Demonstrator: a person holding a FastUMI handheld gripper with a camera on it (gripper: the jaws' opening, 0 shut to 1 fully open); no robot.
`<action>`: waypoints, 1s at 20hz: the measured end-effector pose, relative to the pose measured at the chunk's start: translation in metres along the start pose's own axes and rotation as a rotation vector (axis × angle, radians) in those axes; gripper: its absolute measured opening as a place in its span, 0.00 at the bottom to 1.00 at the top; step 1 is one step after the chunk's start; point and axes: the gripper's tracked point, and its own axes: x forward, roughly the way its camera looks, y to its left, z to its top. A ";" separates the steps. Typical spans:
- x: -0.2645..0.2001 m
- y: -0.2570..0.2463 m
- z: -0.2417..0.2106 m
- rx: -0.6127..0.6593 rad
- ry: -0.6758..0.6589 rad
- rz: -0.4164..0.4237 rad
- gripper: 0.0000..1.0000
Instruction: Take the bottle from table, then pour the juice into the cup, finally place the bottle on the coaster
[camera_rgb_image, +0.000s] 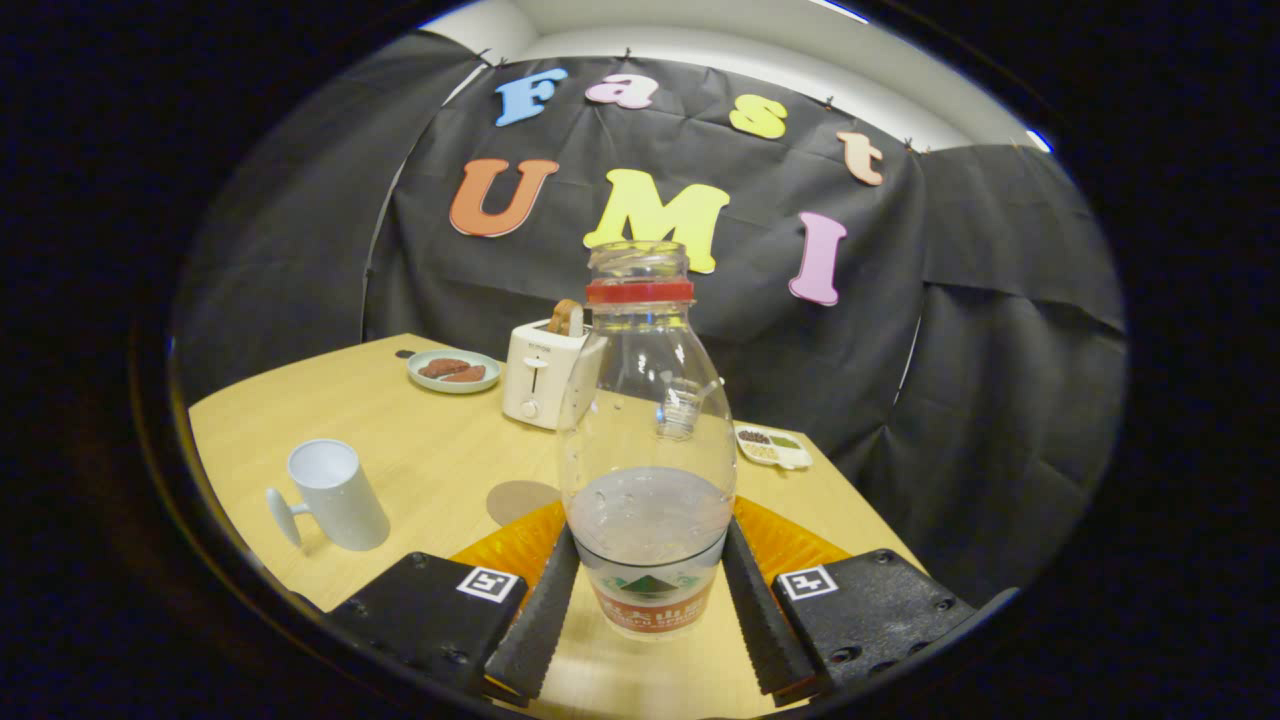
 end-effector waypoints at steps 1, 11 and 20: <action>-0.002 -0.001 0.003 -0.046 0.004 -0.009 0.80; -0.010 0.013 0.032 -0.290 -0.006 -0.046 0.80; 0.001 0.025 0.037 -0.557 0.008 -0.133 0.80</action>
